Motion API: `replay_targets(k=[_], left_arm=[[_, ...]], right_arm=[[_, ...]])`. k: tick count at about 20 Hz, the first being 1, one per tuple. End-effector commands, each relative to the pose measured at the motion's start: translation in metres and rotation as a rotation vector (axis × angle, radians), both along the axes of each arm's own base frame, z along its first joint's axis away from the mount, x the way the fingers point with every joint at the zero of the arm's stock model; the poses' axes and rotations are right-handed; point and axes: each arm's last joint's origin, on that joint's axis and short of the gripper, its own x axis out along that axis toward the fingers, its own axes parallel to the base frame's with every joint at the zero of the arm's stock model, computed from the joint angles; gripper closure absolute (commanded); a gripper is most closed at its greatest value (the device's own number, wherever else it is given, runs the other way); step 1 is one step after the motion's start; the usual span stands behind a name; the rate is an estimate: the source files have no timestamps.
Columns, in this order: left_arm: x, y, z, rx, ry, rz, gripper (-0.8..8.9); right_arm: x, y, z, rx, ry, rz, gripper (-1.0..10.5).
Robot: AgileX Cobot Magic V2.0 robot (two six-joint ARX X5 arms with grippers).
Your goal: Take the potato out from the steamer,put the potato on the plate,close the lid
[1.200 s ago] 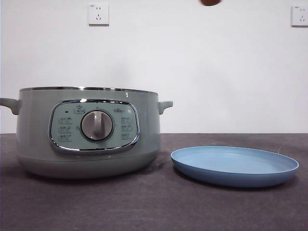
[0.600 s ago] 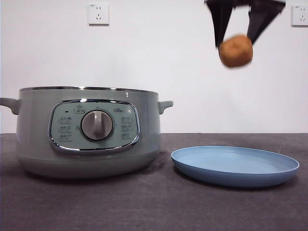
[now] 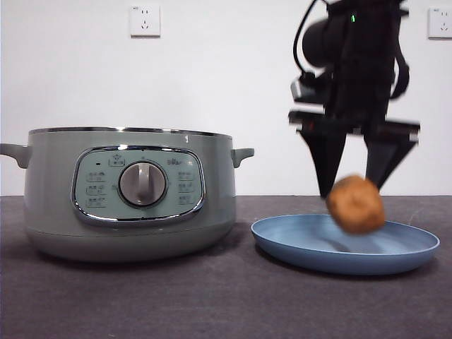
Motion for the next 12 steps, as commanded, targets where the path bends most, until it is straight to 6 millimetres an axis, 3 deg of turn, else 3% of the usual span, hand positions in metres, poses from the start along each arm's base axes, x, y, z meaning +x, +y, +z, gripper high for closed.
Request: replay_targets(k=[1, 3, 6, 7, 12], left_arm=[[-0.004, 0.0019, 0.0071, -0.01, -0.052, -0.005, 8.21], [-0.0041, 0.002, 0.0068, -0.009, -0.049, -0.005, 8.21], [-0.0045, 0.0022, 0.0059, -0.005, -0.04, -0.005, 8.21], [-0.0047, 0.0022, 0.0057, -0.004, -0.037, -0.005, 8.21], [-0.0053, 0.0025, 0.0044, 0.003, -0.022, -0.005, 8.21]], right_arm=[[-0.0038, 0.0005, -0.0183, 0.037, 0.017, 0.012, 9.6], [-0.004, 0.0003, -0.0219, 0.042, 0.01, 0.009, 9.2], [-0.0033, -0.0005, -0.0219, 0.041, 0.007, 0.004, 5.9], [-0.0032, -0.001, -0.0219, 0.04, 0.007, 0.002, 5.5], [-0.0027, -0.0024, -0.0219, 0.039, 0.008, -0.001, 5.3]])
